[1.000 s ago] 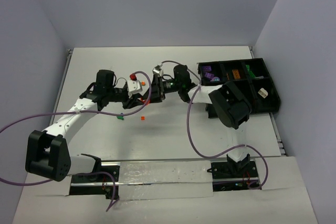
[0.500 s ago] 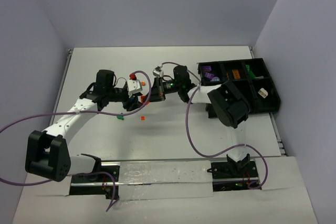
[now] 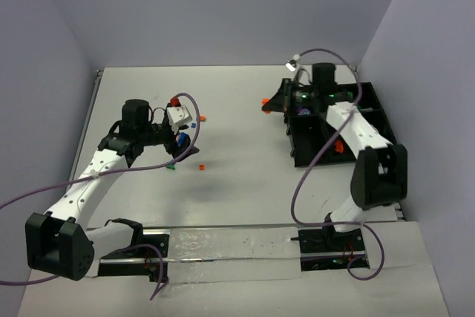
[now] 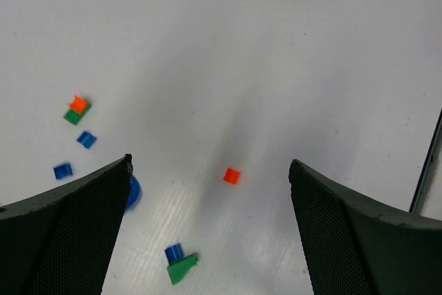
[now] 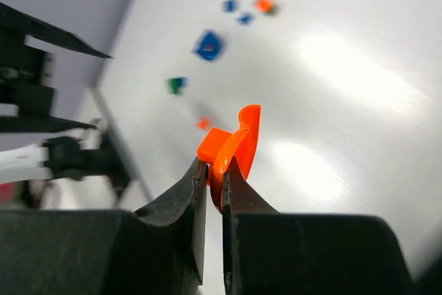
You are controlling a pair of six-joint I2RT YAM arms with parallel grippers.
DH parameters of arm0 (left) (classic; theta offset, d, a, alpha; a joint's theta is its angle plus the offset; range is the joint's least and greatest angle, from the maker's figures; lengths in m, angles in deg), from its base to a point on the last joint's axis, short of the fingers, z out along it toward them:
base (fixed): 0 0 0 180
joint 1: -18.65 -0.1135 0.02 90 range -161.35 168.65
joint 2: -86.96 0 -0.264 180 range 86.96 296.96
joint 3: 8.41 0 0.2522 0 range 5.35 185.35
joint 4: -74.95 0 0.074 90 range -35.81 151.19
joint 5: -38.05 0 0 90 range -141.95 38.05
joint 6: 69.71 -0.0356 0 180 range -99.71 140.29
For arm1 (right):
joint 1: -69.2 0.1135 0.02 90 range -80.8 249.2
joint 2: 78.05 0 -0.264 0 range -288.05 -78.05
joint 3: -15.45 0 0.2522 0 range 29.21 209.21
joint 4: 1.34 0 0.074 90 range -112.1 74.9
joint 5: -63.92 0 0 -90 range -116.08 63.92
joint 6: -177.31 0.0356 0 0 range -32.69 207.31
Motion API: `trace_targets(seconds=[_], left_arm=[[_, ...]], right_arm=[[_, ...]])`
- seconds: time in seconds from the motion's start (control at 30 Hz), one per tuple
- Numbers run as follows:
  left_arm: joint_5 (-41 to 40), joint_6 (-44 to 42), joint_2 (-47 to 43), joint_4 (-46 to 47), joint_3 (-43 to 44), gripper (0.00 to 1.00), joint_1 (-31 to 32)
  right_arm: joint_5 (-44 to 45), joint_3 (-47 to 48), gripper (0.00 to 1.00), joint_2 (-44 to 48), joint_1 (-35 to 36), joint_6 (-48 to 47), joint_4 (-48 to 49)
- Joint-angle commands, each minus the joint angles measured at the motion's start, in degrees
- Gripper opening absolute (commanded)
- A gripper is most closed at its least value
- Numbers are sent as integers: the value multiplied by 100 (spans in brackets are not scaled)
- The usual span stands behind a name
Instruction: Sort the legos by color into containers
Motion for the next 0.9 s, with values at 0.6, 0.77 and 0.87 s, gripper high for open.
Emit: trace_targets(seconds=[0.6,0.77,0.87], left_arm=[[-1523,1017,423,-212,30,99,154],[-1745,838,588,-218,-6,99,279],[-1942,802,629,-113,-136,98,395]], right_arm=[[4018,101,13,-158,-2412,-3463,-2288],[4425,181,27,-465,-2416,-3371,-2069],[4483,163,43,-507,-2416,-3339,-1951]])
